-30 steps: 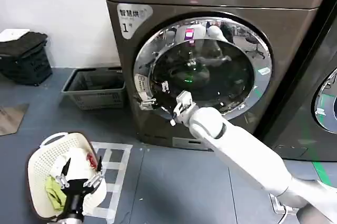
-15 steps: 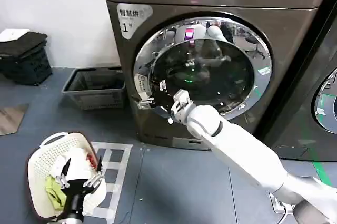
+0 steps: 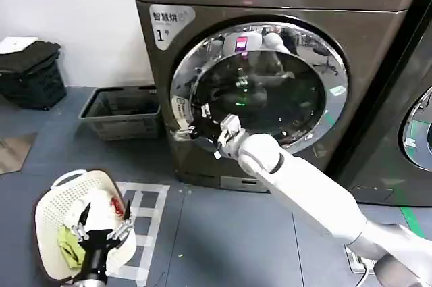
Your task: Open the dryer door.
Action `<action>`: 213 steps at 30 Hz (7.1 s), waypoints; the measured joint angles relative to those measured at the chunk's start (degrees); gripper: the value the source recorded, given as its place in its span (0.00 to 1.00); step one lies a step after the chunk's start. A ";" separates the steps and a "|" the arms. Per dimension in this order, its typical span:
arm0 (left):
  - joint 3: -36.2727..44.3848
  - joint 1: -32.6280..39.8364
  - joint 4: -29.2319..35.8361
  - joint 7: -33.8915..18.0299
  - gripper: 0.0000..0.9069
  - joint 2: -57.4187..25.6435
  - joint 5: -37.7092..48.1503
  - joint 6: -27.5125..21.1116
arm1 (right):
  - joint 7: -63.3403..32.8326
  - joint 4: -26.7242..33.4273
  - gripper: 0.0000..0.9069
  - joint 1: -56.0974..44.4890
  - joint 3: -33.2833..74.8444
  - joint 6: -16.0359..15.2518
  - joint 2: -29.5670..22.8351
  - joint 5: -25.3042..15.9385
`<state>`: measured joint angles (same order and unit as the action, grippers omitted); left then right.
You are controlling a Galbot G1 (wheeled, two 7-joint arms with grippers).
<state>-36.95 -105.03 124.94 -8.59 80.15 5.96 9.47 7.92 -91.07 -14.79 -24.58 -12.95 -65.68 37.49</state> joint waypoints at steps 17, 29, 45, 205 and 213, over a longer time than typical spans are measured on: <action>0.03 0.05 -0.02 0.01 1.00 -0.09 0.02 0.03 | 3.09 -3.60 1.00 -1.70 -1.01 0.53 2.70 0.19; -0.34 0.80 -0.03 0.54 1.00 -1.01 0.50 -0.55 | 5.65 -8.86 1.00 -4.42 -0.98 1.22 6.57 0.21; -4.05 9.17 0.19 2.52 1.00 -5.76 7.88 -6.19 | 7.93 -15.78 1.00 -8.42 0.26 2.03 11.03 0.13; 56.28 64.67 -16.83 30.15 1.00 -23.84 6.05 5.13 | 49.92 -19.57 1.00 -94.78 93.17 39.20 18.94 1.24; 60.88 67.68 -18.78 29.86 1.00 -21.94 5.97 5.36 | 45.02 -13.95 1.00 -99.20 102.44 42.29 12.69 0.21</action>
<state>23.94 -37.34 106.16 21.27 58.21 11.93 14.84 52.94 -105.03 -113.99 77.86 29.34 -52.99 37.70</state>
